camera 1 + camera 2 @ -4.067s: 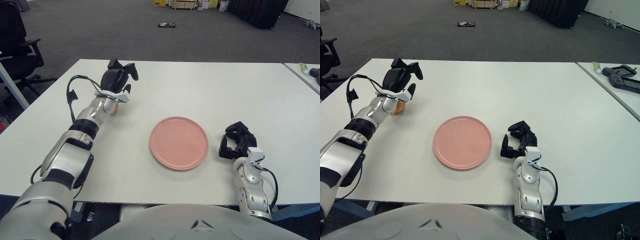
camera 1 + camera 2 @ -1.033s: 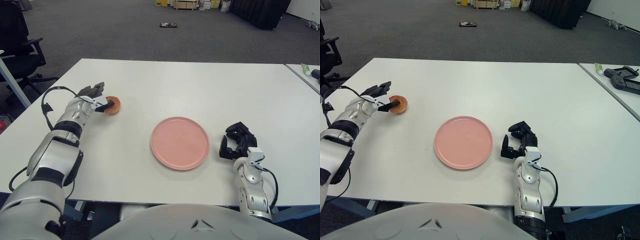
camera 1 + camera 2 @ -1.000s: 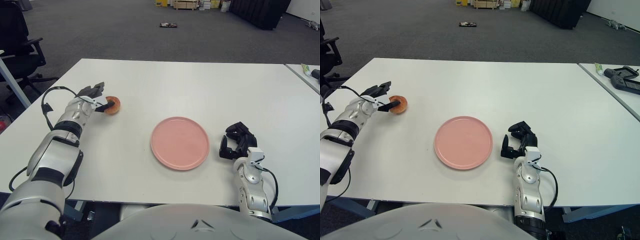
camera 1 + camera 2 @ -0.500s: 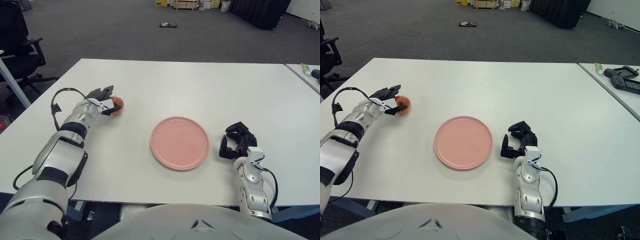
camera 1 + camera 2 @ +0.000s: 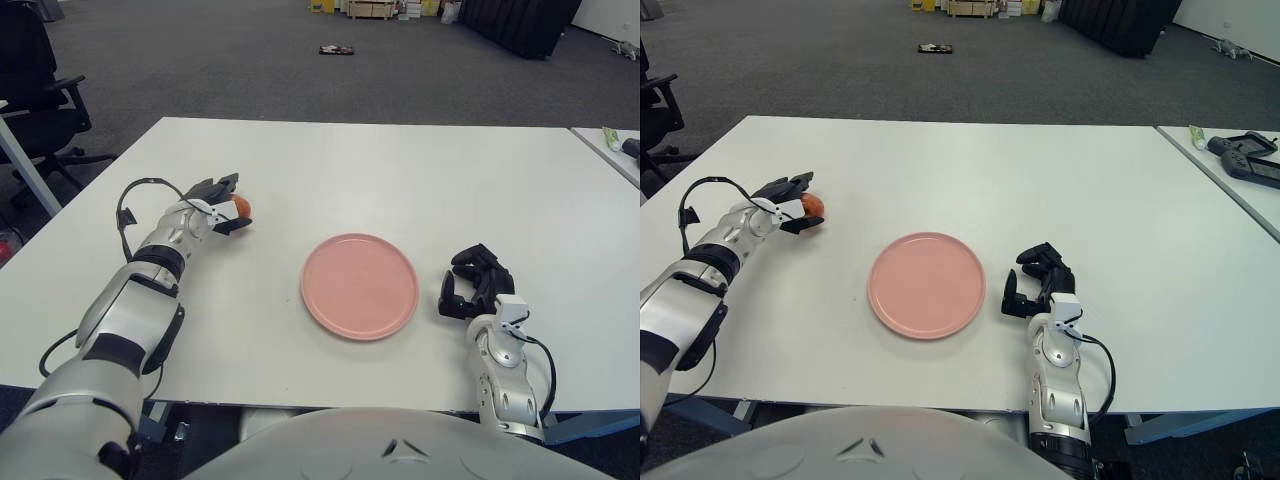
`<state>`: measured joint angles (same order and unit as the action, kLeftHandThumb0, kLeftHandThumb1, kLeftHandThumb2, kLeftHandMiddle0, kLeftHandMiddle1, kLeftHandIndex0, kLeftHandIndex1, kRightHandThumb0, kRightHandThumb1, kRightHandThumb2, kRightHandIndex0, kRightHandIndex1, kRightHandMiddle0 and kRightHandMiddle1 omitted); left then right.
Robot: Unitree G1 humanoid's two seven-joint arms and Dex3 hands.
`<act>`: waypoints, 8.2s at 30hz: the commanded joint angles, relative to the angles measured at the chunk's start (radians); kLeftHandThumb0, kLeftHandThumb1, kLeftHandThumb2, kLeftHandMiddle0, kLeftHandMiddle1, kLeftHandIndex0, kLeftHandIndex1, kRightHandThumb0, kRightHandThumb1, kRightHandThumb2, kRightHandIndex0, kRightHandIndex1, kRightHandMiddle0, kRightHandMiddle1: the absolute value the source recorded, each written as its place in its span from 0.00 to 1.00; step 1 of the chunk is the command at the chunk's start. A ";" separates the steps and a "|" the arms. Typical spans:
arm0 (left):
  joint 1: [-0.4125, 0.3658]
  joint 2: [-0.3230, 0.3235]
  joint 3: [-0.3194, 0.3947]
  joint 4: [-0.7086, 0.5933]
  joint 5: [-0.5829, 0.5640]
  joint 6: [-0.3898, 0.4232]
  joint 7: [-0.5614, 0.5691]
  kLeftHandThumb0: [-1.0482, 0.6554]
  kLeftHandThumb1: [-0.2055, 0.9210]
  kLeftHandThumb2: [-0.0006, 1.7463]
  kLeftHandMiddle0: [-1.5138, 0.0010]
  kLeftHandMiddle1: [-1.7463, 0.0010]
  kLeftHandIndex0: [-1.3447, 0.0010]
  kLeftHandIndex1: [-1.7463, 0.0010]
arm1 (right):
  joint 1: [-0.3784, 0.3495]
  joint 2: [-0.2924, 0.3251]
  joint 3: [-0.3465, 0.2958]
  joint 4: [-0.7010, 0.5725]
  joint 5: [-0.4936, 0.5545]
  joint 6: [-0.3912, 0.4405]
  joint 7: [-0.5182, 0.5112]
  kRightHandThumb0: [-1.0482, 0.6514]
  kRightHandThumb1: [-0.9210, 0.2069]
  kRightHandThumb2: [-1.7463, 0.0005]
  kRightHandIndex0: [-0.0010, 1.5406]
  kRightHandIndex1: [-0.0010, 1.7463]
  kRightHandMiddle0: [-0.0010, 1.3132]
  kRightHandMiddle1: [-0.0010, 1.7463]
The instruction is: Put the apple into the plate.
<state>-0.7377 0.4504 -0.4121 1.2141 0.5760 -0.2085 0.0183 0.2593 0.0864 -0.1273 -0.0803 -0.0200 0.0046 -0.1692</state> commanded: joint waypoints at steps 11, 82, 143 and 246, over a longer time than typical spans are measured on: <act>0.013 -0.024 0.004 -0.006 -0.012 -0.014 0.003 0.10 0.74 0.41 1.00 1.00 1.00 0.81 | 0.019 0.006 -0.003 0.011 -0.001 0.045 -0.015 0.61 0.91 0.00 0.61 1.00 0.57 0.91; 0.031 -0.031 -0.165 0.120 0.126 0.046 0.010 0.13 0.71 0.42 1.00 0.94 1.00 0.89 | 0.040 -0.002 -0.030 -0.022 0.007 0.022 -0.019 0.61 0.90 0.00 0.61 1.00 0.56 0.93; 0.100 -0.078 -0.048 0.134 0.026 0.089 0.209 0.62 0.11 0.98 0.38 0.10 0.47 0.00 | 0.041 0.007 -0.041 -0.053 0.013 0.041 -0.027 0.61 0.90 0.00 0.61 1.00 0.56 0.93; 0.593 -0.031 0.128 -1.272 0.024 -0.276 0.190 0.61 0.15 0.96 0.39 0.08 0.52 0.00 | 0.023 0.010 -0.021 -0.001 0.001 -0.001 -0.032 0.61 0.90 0.00 0.61 1.00 0.56 0.93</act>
<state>-0.1539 0.4066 -0.2729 -0.0225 0.5797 -0.4638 0.2413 0.2866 0.0956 -0.1516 -0.1029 -0.0204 -0.0158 -0.2022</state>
